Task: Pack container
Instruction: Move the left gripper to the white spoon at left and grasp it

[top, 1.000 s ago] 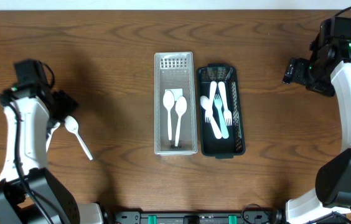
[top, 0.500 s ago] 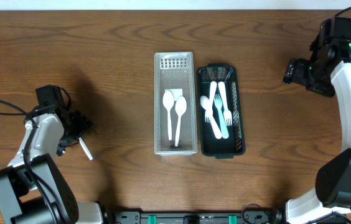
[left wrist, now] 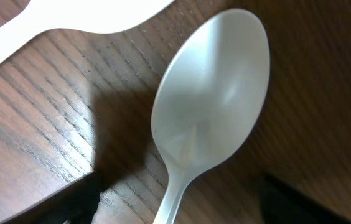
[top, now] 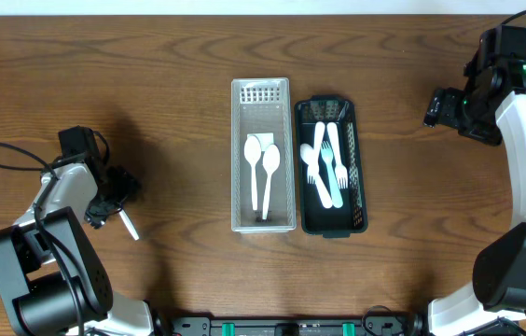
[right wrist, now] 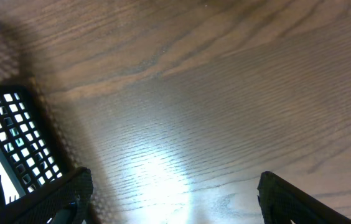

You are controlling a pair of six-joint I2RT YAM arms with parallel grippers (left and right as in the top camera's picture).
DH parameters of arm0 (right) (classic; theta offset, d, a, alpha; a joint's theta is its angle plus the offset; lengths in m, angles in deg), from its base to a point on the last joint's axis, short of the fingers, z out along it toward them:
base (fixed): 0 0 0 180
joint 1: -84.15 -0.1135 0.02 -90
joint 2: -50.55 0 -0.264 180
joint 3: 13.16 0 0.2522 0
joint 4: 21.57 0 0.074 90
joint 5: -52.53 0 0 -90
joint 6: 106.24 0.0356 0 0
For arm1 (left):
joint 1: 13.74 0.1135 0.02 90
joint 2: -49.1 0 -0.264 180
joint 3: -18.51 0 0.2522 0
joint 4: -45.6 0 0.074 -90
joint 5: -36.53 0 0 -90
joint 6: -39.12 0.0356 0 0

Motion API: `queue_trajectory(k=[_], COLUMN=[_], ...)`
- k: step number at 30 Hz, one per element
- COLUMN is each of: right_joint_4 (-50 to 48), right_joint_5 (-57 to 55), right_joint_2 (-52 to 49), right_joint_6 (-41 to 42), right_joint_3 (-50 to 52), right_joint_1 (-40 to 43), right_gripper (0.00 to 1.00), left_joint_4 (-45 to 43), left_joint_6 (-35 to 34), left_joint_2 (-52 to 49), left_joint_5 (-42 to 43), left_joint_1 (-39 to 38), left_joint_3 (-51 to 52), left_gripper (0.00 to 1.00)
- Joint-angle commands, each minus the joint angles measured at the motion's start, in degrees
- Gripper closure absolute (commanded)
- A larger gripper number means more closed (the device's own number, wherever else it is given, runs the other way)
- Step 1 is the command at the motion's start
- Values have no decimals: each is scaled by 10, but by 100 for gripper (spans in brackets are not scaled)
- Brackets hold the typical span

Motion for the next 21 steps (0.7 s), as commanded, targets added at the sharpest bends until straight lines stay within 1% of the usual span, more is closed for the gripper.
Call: queue_trajectory(k=[1, 3, 5, 7, 8, 9, 11, 13, 14, 15, 16, 19, 20, 21], right_joint_4=[1, 1, 1, 1, 1, 1, 1, 1, 1, 1, 1, 0, 0, 1], right_joint_5=[0, 0, 0, 0, 0, 0, 0, 0, 0, 0, 0, 0, 0, 0], right_joint_2=[-3, -3, -3, -3, -3, -3, -3, -3, -3, -3, -3, -3, -3, -3], right_joint_6=[-8, -8, -8, -8, -8, -8, -8, -8, -8, -8, -8, -8, -8, -8], right_joint_3=[3, 3, 3, 3, 3, 3, 3, 3, 3, 3, 3, 3, 3, 3], right_joint_1=[3, 3, 3, 3, 3, 3, 3, 3, 3, 3, 3, 3, 3, 3], right_gripper=[12, 12, 12, 12, 12, 12, 12, 12, 12, 12, 12, 12, 12, 12], left_joint_4=[2, 4, 4, 4, 4, 4, 4, 4, 4, 4, 4, 8, 14, 23], left_joint_6=[6, 6, 6, 6, 6, 6, 6, 6, 6, 6, 6, 9, 12, 13], left_joint_2=[-29, -29, -29, -29, -29, -29, -29, -29, -29, -28, -26, -17, -11, -4], left_joint_5=[18, 18, 18, 18, 18, 18, 17, 15, 15, 15, 15, 15, 15, 15], left_joint_1=[1, 1, 1, 1, 1, 1, 1, 1, 1, 1, 1, 1, 1, 1], left_joint_3=[10, 10, 10, 10, 10, 10, 10, 10, 10, 10, 9, 5, 1, -6], left_gripper=[30, 41, 45, 52, 58, 66, 75, 78, 81, 87, 88, 89, 94, 94])
